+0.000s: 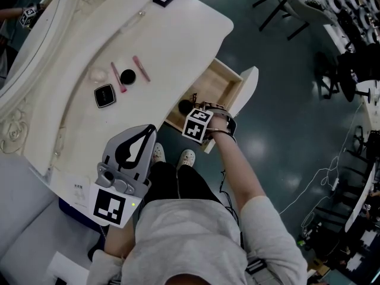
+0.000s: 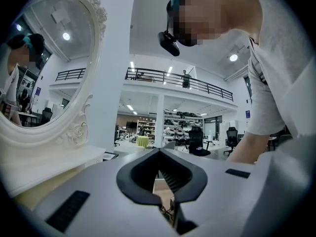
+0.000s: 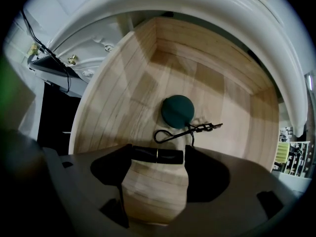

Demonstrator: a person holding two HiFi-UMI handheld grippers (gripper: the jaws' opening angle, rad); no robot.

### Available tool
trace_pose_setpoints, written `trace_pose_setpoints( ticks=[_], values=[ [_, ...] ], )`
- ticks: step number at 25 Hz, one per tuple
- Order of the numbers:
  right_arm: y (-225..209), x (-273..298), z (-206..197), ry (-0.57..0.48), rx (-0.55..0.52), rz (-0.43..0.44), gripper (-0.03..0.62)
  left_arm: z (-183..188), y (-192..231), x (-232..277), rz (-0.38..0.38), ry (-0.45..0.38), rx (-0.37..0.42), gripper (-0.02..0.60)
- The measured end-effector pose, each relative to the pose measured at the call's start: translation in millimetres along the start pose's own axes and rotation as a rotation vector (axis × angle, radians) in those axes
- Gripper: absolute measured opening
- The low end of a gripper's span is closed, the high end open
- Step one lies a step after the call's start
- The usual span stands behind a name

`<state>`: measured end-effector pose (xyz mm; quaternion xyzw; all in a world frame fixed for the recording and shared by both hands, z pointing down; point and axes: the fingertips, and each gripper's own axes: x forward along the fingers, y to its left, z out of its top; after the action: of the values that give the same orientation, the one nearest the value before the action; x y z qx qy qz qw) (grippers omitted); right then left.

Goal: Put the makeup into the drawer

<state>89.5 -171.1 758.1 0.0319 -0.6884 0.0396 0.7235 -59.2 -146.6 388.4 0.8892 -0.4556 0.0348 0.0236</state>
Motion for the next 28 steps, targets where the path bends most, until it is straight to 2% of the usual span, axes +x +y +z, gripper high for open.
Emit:
trace_pose_setpoints(
  ticks=[5,14,15,17,18,22,28],
  values=[
    [-3.7,-9.6,2.7,-0.064,0.059,-0.012,0.314,1.8,-2.0,-1.4,0.002,0.000,0.007,0.012],
    [-8.4,-56.8,12.9,-0.303,0.269,-0.014,0.308,12.5,-11.3,-1.5,-0.014,-0.016,0.026,0.012],
    [-10.3,-62.4,12.4,-0.328,0.291,-0.032,0.271,14.0,-12.2,-1.4,-0.018,-0.019,0.029,0.012],
    [-14.6,-73.3,10.1,-0.375,0.333,-0.087,0.129,17.3,-13.8,-1.7,-0.026,-0.027,0.034,0.012],
    [-15.4,-78.2,8.7,-0.396,0.351,-0.109,0.095,18.9,-15.0,-2.1,-0.031,-0.031,0.038,0.012],
    [-12.3,-94.1,2.7,-0.465,0.428,-0.140,0.037,23.2,-20.1,-3.4,-0.049,-0.037,0.046,0.012],
    [-5.9,-122.2,0.3,-0.609,0.552,-0.166,0.027,29.3,-29.5,-6.0,-0.082,-0.045,0.059,0.012]
  ],
)
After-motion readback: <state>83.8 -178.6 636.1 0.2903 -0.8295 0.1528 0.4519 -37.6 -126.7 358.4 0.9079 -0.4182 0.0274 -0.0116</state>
